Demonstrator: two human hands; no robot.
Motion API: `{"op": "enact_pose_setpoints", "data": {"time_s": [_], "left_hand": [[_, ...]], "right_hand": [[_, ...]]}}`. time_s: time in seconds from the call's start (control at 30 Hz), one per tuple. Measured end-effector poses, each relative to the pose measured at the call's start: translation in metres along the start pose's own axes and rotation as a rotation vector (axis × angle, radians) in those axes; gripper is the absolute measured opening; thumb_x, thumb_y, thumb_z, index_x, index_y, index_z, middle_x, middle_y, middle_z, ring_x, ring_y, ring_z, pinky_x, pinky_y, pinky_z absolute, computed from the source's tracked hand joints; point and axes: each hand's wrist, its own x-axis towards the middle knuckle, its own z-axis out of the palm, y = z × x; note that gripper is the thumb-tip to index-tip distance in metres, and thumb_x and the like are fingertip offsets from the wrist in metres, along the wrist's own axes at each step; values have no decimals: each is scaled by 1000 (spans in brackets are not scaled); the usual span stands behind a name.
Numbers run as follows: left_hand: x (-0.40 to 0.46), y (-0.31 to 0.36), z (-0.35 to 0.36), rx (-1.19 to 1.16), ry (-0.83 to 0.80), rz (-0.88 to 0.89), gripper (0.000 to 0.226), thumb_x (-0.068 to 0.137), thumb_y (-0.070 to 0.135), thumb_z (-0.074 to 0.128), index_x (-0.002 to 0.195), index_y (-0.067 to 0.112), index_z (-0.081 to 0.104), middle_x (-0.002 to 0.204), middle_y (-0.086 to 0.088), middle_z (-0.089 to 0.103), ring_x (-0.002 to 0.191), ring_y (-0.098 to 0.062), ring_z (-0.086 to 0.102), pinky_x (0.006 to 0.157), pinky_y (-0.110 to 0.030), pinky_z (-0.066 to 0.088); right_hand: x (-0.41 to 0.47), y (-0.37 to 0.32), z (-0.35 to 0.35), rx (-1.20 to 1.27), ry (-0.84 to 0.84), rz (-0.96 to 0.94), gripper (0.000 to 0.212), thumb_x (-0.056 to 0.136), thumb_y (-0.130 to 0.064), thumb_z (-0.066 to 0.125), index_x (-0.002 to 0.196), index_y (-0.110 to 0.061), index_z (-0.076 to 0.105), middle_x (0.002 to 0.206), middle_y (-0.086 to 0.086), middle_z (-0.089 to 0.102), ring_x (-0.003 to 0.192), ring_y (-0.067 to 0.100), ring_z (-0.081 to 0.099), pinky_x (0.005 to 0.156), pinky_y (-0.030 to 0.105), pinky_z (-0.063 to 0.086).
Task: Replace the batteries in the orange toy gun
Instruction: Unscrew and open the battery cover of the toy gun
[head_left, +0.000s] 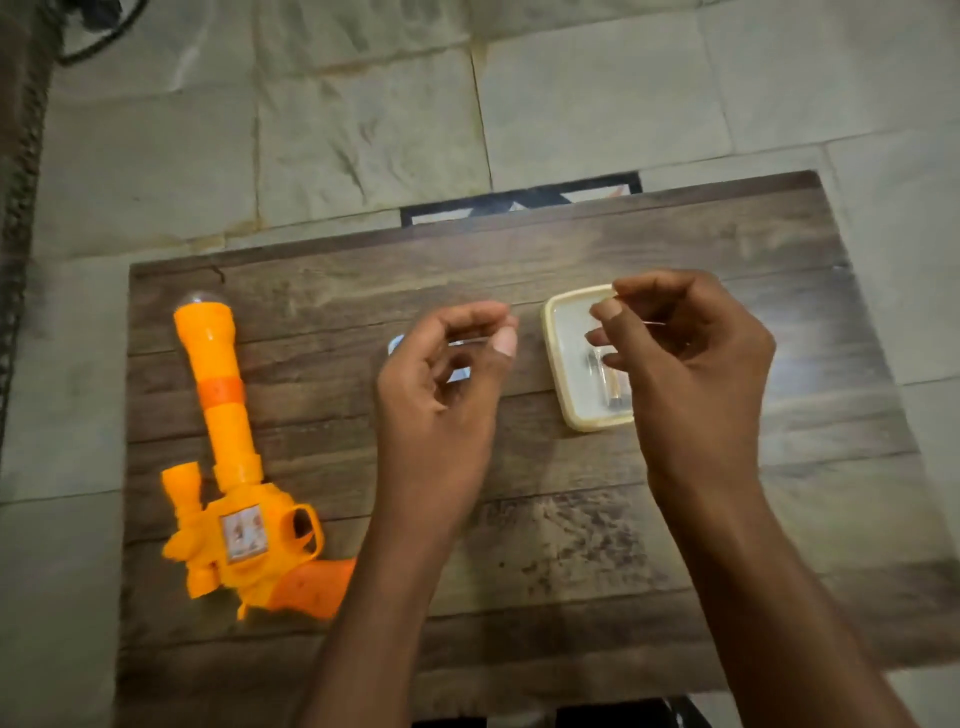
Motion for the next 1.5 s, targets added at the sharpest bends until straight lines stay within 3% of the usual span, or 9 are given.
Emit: {"op": "enact_pose_setpoints", "data": {"time_s": [0.27, 0.47, 0.63, 0.83, 0.97, 1.1, 1.2, 1.33, 1.5], "left_hand": [[-28, -35, 2, -122, 70, 223, 14, 96, 10, 71, 110, 8, 73, 106, -7, 78, 99, -21, 77, 84, -33, 63], [-57, -43, 1, -100, 69, 363, 10, 95, 17, 70, 103, 16, 74, 102, -6, 79, 97, -21, 76, 81, -37, 62], [-121, -52, -4, -40, 83, 394, 6, 90, 27, 69, 94, 30, 72, 98, -2, 79, 94, -22, 76, 84, -44, 61], [-180, -79, -9, 189, 41, 333, 12, 93, 14, 75, 98, 24, 71, 89, 15, 73, 75, 9, 67, 85, -36, 61], [-184, -83, -2, 328, -70, 361, 21, 93, 16, 75, 113, 22, 69, 110, 12, 74, 101, 0, 68, 89, -31, 54], [-171, -93, 11, 497, -186, 394, 40, 95, 24, 73, 133, 21, 64, 136, 4, 67, 129, -12, 59, 108, -32, 46], [-154, -110, 18, 585, -198, 336, 49, 96, 31, 70, 143, 26, 57, 146, 2, 60, 135, -16, 54, 109, -30, 42], [-138, -138, 17, 674, -205, 329, 51, 98, 31, 69, 146, 22, 57, 154, 2, 54, 141, -16, 49, 118, -34, 39], [-132, -155, 14, 717, -205, 411, 41, 99, 29, 68, 138, 19, 65, 158, 5, 51, 146, -12, 44, 121, -34, 36]], "right_hand": [[-31, 33, -5, 132, -7, -178, 8, 94, -7, 73, 101, -6, 73, 92, 8, 77, 80, 20, 77, 72, 37, 64], [-63, 42, -21, 205, 10, -290, 5, 93, -10, 73, 99, -9, 73, 90, 7, 77, 80, 22, 77, 70, 35, 62], [-121, 45, -63, 162, 9, -378, 4, 93, -13, 73, 97, -13, 74, 91, 5, 76, 85, 22, 76, 78, 46, 64], [-165, 58, -122, 2, 46, -307, 7, 91, -19, 73, 88, -25, 70, 85, -2, 75, 83, 14, 75, 80, 48, 64], [-145, 71, -143, -157, 82, -253, 5, 90, -20, 72, 94, -18, 74, 85, -2, 74, 82, 12, 71, 87, 41, 61], [-102, 83, -148, -328, 94, -220, 14, 87, -11, 68, 98, -12, 76, 87, 2, 73, 81, 14, 65, 71, 19, 51], [-51, 94, -138, -431, 89, -203, 22, 84, -6, 62, 101, -10, 76, 91, 7, 74, 91, 22, 69, 71, 23, 48], [8, 101, -114, -569, 50, -192, 33, 85, -11, 68, 118, -10, 70, 116, 15, 69, 110, 33, 64, 89, 38, 53], [52, 108, -87, -769, 38, -187, 31, 85, -16, 71, 113, -6, 66, 122, 22, 63, 116, 42, 59, 89, 44, 53]]}}
